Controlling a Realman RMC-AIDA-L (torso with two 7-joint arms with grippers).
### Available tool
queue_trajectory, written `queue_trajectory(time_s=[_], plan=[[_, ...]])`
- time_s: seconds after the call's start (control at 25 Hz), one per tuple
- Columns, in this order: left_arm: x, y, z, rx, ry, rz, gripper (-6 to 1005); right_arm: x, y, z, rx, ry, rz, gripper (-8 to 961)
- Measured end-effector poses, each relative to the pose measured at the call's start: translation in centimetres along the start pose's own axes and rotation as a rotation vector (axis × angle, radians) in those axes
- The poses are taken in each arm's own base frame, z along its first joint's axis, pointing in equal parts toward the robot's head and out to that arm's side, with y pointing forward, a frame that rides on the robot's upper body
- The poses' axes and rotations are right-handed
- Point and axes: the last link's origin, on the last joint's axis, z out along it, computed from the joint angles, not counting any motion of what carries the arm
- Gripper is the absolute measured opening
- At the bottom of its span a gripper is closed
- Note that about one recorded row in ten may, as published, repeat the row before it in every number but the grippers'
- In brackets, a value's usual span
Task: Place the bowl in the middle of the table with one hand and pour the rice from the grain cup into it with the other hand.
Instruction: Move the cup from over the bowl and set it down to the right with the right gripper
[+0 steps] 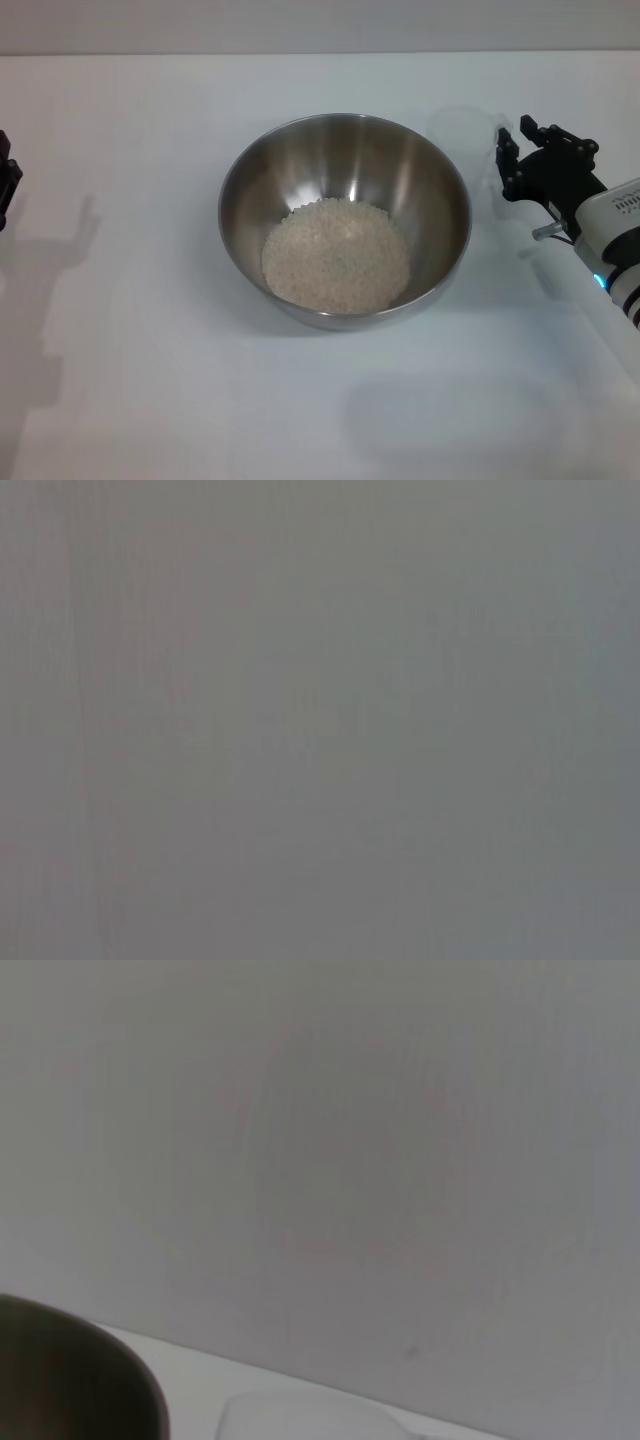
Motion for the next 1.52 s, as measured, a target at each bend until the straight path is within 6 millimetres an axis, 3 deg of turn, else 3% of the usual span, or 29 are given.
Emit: queue_trajectory(time_s=[0.36,0.64,0.88,1.52], plan=[[-0.2,0.1,0.6,-0.009,-0.017,0.003,846,0.4,0.5,-1.5,0.005,-0.031,0.036,450],[-0.3,0.0,0.8,-0.007,-0.024,0.005,846,0.7,0.7,-3.4,0.029,-0.073,0.071,651],[-0.3,0.1,1.0,-0.009,-0.025,0.007,846,1.0,0.5,-3.8,0.038,-0.062,0.073,726],[-0.3,0.1,1.5,-0.018,-0.021,0.014,846,1.9,1.2,-4.5,-0.007,-0.026,0.049,726]])
